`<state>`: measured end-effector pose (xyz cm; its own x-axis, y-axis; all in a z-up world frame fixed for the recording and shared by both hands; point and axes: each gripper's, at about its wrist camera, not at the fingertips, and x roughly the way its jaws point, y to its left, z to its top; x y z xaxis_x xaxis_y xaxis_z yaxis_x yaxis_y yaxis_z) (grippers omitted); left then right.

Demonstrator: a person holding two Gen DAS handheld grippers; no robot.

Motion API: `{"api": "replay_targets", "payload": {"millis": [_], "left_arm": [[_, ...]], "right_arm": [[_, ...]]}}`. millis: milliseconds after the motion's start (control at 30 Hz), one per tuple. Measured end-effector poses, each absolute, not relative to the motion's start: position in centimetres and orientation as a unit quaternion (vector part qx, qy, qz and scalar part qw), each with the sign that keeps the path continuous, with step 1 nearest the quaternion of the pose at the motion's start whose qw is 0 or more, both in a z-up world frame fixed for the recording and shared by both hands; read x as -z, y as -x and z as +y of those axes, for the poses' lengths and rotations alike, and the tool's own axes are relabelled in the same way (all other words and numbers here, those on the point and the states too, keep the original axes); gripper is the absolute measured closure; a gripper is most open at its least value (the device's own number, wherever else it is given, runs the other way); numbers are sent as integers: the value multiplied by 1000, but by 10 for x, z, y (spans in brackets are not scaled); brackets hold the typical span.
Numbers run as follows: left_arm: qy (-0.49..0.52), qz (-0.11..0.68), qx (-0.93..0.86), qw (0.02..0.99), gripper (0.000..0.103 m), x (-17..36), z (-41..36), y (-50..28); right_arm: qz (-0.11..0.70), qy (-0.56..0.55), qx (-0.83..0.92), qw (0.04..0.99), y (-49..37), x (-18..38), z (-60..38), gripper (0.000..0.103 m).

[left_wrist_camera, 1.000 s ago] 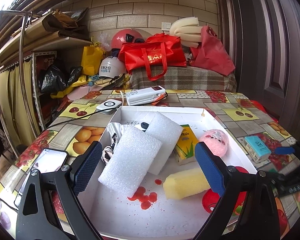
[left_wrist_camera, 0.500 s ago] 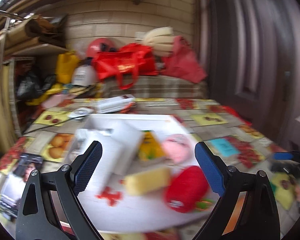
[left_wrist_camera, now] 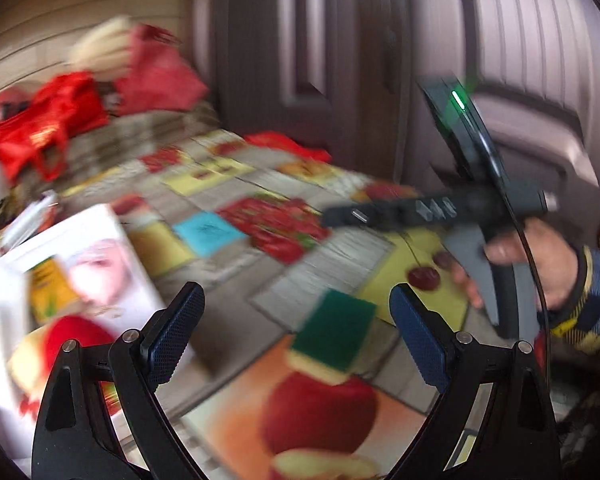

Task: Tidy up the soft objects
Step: 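Grasp the green scouring pad with the left gripper while the right grasps the blue tissue packet, then carry the green pad and blue tissue packet with both grippers over the white box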

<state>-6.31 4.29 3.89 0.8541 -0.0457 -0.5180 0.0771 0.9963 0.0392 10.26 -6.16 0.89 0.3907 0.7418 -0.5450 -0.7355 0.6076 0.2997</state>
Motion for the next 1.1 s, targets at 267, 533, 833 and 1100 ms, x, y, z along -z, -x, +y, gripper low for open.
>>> {"api": "replay_targets", "payload": {"millis": [267, 533, 833, 1100], "left_arm": [[-124, 387, 45, 913, 58, -2, 0, 17], [-96, 357, 17, 929, 61, -11, 25, 67], [15, 300, -55, 952, 61, -27, 82, 105], [4, 283, -50, 958, 61, -31, 77, 113]], "right_arm": [[337, 19, -425, 840, -122, -7, -58, 0], [329, 100, -456, 821, -115, -3, 4, 0], [308, 217, -433, 819, -91, 5, 101, 2], [330, 176, -429, 822, -98, 6, 88, 53]]}}
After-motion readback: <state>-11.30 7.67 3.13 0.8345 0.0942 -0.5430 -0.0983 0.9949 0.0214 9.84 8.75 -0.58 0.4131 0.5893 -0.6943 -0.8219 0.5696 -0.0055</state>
